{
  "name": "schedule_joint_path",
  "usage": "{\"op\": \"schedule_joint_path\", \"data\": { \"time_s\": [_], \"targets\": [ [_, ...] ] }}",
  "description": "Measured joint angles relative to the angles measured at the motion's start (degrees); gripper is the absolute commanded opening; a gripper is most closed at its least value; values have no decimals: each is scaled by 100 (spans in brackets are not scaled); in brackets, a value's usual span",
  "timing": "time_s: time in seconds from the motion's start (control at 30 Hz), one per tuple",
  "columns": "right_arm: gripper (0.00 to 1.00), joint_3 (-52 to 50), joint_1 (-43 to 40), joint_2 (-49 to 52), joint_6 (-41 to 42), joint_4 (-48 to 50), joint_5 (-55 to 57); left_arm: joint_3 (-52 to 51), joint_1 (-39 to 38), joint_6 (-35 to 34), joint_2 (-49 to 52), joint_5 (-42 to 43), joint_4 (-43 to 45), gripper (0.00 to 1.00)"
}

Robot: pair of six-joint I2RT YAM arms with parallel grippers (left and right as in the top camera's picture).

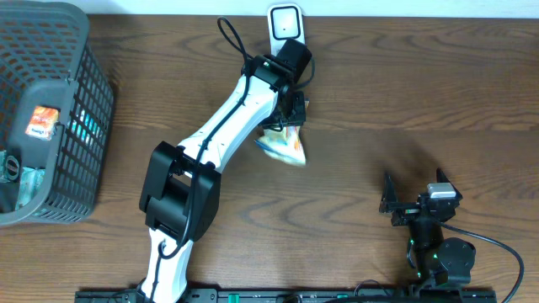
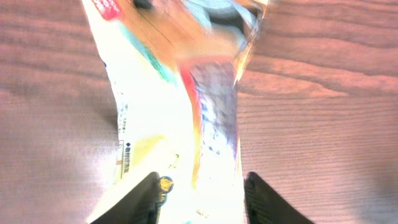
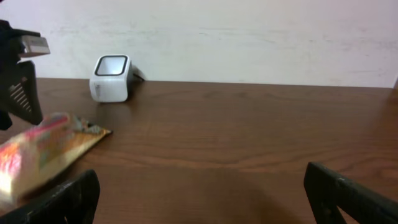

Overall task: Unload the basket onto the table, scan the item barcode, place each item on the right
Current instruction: 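Carry the snack bag with the left gripper toward the scanner, then release the snack bag on the table in front of the scanner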

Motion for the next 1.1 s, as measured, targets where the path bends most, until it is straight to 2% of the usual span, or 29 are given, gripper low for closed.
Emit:
{"op": "schedule_joint_path", "data": {
  "time_s": [0.3, 0.47, 0.8, 1.03, 1.07, 1.1],
  "targets": [
    [99, 0, -2, 0, 0, 0, 0, 127, 120, 101, -61, 9, -133, 50],
    [99, 0, 0, 0, 0, 0, 0, 155, 555, 190, -739, 13, -42, 50],
    [99, 0, 0, 0, 0, 0, 0, 398, 2426, 570, -2962, -66, 225, 50],
    [99, 0, -2, 0, 0, -2, 0, 413, 3963, 680, -3423, -457, 389, 52],
    [99, 0, 0, 0, 0, 0, 0, 413, 4183, 680, -3429, -483, 389, 68],
    [99, 0, 0, 0, 0, -2, 0, 413, 4406, 695, -3429, -501, 376, 75]
  ]
}}
